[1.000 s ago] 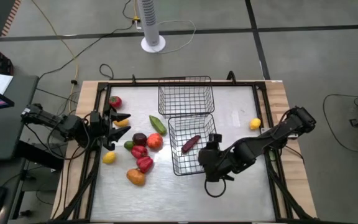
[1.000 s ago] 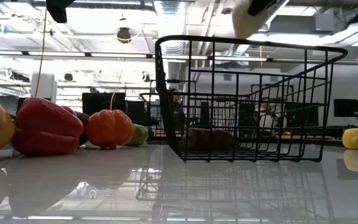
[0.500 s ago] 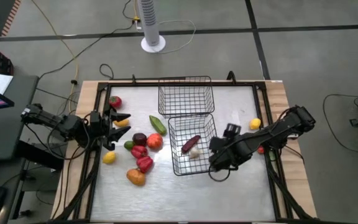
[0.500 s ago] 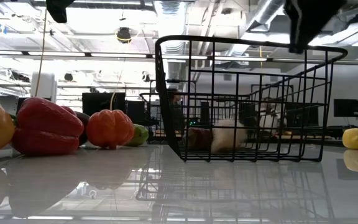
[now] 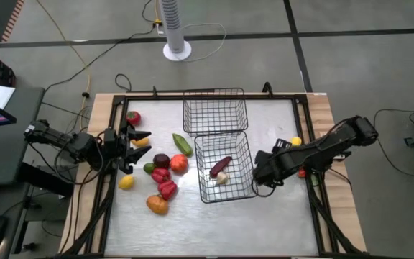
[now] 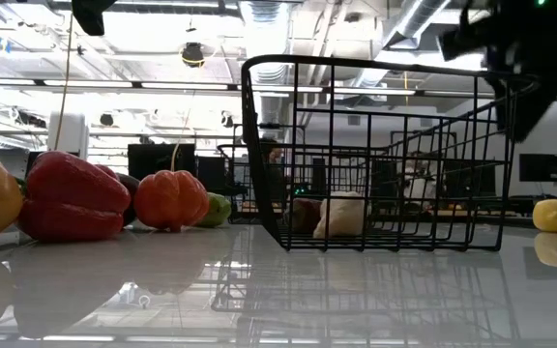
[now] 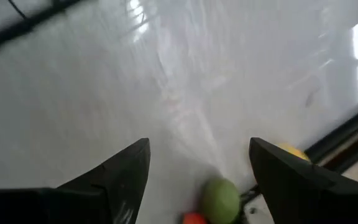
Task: Sort produce into baskets
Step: Put the right green lime into the top wire basket
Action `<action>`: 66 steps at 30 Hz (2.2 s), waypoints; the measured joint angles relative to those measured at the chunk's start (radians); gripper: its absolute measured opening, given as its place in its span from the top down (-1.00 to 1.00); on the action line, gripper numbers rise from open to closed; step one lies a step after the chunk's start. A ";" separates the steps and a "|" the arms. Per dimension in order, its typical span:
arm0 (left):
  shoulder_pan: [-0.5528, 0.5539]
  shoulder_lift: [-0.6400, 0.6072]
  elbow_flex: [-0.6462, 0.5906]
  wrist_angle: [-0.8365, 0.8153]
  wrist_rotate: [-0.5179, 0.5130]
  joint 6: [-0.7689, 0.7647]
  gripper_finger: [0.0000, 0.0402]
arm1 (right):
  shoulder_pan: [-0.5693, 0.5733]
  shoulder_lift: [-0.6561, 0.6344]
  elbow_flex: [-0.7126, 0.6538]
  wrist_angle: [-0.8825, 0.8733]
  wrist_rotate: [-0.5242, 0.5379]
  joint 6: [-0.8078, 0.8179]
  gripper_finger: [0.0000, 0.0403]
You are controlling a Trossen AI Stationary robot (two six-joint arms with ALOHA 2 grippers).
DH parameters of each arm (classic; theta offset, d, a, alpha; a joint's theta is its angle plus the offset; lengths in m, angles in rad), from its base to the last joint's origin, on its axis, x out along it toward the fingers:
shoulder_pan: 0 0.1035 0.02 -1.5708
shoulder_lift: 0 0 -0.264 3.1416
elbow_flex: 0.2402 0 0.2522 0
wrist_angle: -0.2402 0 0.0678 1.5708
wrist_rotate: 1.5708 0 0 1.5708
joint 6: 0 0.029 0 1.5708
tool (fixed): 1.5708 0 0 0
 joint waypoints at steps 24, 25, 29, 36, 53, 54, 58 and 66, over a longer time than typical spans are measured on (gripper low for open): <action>-0.219 0.201 -0.002 -0.216 -0.046 -0.125 -0.19 | -0.352 -0.075 -0.311 0.072 -0.288 -0.107 -0.50; -0.240 0.216 -0.002 -0.213 -0.057 -0.125 -0.19 | -0.356 -0.074 -0.311 0.074 -0.288 -0.108 -0.50; -0.314 0.272 -0.002 -0.180 -0.090 -0.119 -0.19 | -0.369 -0.072 -0.311 0.073 -0.289 -0.115 -0.50; -0.380 0.308 -0.002 -0.121 -0.117 -0.110 -0.19 | -0.361 -0.072 -0.311 0.073 -0.239 -0.191 -0.54; -0.391 0.308 -0.002 -0.112 -0.117 -0.115 -0.19 | -0.377 -0.055 -0.311 0.060 -0.259 -0.160 -0.87; -0.391 0.308 -0.002 -0.113 -0.117 -0.115 -0.19 | -0.382 -0.043 -0.310 0.060 -0.261 -0.159 -0.87; -0.391 0.308 -0.002 -0.114 -0.117 -0.116 -0.19 | -0.389 0.050 -0.309 0.054 -0.294 -0.201 -0.84; -0.391 0.308 -0.001 -0.137 -0.117 -0.135 -0.19 | -0.389 0.222 -0.304 -0.009 -0.311 -0.305 -0.77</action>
